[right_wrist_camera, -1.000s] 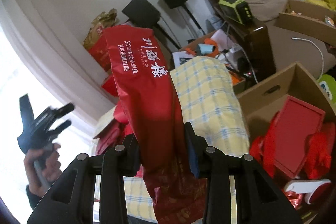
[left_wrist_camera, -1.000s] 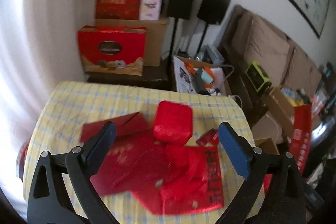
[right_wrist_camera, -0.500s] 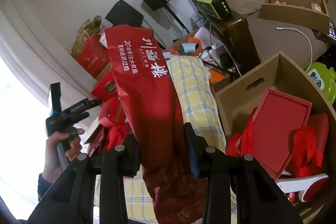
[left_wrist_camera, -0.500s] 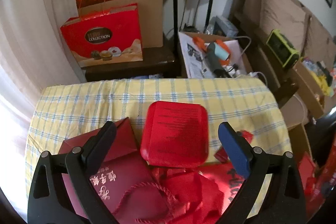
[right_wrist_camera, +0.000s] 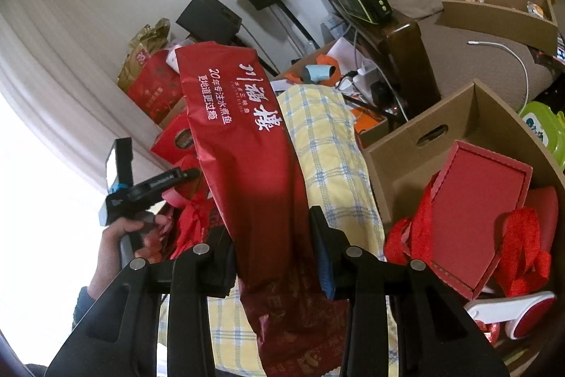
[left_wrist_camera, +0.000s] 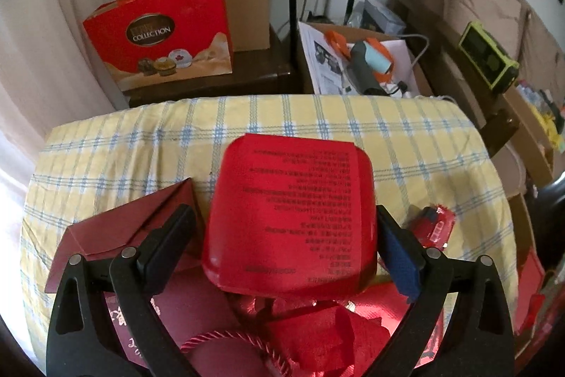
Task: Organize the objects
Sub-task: 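Grasp the long red printed bag with the right gripper while the left gripper grasps the red lidded box, then lift the red lidded box with the left gripper while the right gripper holds the long red bag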
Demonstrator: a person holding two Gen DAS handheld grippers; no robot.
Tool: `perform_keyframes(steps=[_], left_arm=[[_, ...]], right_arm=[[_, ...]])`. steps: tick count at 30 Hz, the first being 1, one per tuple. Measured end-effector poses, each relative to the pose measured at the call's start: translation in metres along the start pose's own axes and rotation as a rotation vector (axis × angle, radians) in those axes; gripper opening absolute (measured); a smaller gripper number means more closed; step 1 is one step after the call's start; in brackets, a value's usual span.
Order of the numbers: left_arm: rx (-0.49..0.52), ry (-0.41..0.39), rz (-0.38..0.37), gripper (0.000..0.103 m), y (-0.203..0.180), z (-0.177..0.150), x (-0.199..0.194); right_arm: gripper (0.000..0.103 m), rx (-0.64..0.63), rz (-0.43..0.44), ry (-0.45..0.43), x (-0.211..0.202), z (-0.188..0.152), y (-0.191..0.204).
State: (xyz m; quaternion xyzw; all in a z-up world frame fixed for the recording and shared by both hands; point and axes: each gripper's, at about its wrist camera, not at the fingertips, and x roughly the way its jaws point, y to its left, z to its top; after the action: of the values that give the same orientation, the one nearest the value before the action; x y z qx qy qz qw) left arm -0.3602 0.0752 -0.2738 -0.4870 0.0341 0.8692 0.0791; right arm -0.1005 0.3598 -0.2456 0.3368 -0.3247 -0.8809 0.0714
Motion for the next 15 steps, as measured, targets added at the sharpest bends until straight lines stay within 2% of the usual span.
perform_keyframes(steps=[3, 7, 8, 9, 15], left_arm=[[0.012, -0.014, 0.019, 0.097, -0.002, 0.0, 0.002], [0.038, 0.01, 0.039, 0.096, -0.009, 0.001, 0.01], [0.054, 0.004, 0.041, 0.091, -0.011, 0.0, 0.01], [0.063, 0.005, 0.033, 0.08, -0.013, -0.001, 0.011], [0.067, 0.002, 0.033, 0.079, -0.016, -0.005, 0.009]], right_arm=[[0.036, 0.0, 0.001, 0.0, 0.0, 0.001, 0.0], [0.036, 0.002, -0.001, 0.005, 0.002, 0.0, 0.0], [0.036, 0.005, -0.004, 0.007, 0.003, -0.001, 0.0], [0.036, 0.007, -0.006, 0.011, 0.003, -0.001, 0.0], [0.036, -0.006, -0.01, 0.008, 0.001, -0.003, 0.002]])
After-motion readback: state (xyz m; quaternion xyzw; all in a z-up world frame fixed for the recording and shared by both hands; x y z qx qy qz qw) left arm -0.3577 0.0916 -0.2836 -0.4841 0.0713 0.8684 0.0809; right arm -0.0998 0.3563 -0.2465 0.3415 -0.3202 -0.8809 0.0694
